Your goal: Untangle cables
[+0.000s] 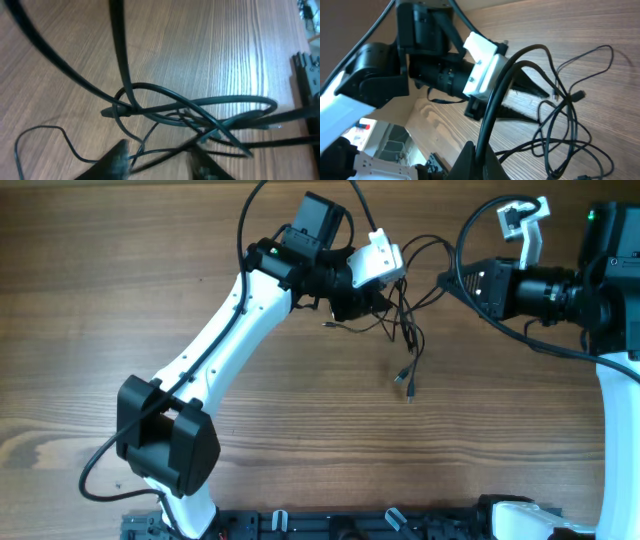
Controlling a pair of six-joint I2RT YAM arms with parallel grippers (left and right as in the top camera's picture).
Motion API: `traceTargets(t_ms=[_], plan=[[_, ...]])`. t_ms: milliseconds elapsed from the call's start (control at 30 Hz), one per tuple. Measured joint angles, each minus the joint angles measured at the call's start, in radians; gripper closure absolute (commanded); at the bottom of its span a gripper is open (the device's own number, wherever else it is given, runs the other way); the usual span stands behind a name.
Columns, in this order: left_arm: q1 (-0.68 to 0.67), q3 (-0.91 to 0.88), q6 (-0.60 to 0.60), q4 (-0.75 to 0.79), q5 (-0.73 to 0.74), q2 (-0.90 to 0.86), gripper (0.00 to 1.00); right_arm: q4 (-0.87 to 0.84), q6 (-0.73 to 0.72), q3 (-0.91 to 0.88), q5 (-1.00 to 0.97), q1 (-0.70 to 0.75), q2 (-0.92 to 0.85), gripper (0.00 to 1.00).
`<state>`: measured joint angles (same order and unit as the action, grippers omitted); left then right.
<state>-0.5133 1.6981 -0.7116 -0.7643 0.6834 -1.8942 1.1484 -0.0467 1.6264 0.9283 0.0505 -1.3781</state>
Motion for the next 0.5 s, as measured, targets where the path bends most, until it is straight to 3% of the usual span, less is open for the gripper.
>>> traceTargets(t_ms=[67,133,233,267,300,333,367,433,500], plan=[[0.000,0.000,-0.004,0.003,0.000,-0.014,0.90,0.000,0.000,0.000,0.013,0.000,0.000,0.96],[0.000,0.000,0.002,0.005,0.002,-0.034,0.96,0.000,0.000,0.000,0.014,0.000,0.000,0.96],[0.000,0.000,0.013,0.010,0.015,-0.070,0.96,0.000,0.000,0.000,0.014,0.000,0.000,0.96],[0.000,0.000,0.013,0.010,0.019,-0.072,0.92,0.000,0.000,0.000,0.014,0.000,0.000,0.96],[-0.002,0.000,0.014,0.016,0.025,-0.072,0.67,0.000,0.000,0.000,0.014,0.000,0.000,0.96],[-0.002,0.000,0.016,0.018,0.029,-0.072,0.51,0.000,0.000,0.000,0.014,0.000,0.000,0.96],[-0.003,0.000,0.019,0.018,0.030,-0.072,0.42,0.000,0.000,0.000,0.014,0.000,0.000,0.96],[-0.003,0.000,0.030,0.016,0.038,-0.072,0.40,0.000,0.000,0.000,0.015,0.000,0.000,0.96],[-0.003,0.000,0.040,0.011,0.061,-0.072,0.45,0.000,0.000,0.000,0.015,0.000,0.000,0.96]])
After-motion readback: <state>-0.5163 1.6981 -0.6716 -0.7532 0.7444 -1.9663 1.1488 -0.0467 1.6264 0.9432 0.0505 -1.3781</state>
